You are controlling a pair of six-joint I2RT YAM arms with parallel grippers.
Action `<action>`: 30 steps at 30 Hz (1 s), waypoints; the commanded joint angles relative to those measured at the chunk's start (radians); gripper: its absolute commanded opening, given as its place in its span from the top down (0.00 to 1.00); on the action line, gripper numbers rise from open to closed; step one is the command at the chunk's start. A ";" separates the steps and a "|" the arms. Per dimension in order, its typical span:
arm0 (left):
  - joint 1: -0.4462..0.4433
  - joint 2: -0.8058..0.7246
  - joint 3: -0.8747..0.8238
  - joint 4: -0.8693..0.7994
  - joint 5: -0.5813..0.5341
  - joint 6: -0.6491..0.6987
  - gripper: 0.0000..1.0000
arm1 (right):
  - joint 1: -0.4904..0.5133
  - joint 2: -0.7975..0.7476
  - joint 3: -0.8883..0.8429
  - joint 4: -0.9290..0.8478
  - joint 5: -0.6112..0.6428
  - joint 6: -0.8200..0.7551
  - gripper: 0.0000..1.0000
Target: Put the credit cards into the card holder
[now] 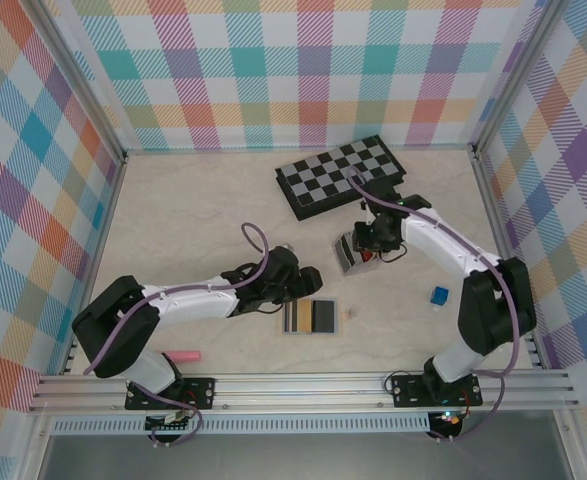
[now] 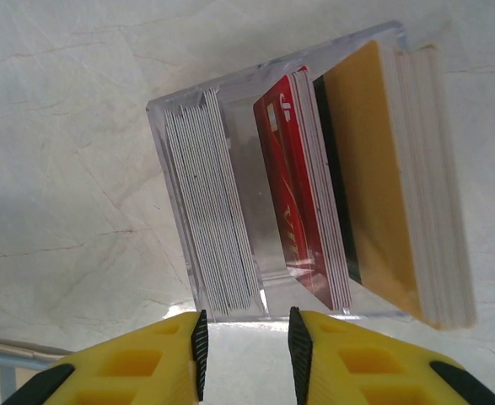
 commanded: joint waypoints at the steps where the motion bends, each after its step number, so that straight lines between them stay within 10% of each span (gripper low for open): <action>1: 0.011 0.008 0.029 -0.006 0.029 0.002 0.27 | 0.016 0.047 0.052 -0.019 -0.007 -0.034 0.67; 30: 0.012 -0.116 -0.023 -0.064 -0.066 0.017 0.17 | 0.185 0.315 0.212 -0.081 0.461 -0.150 0.60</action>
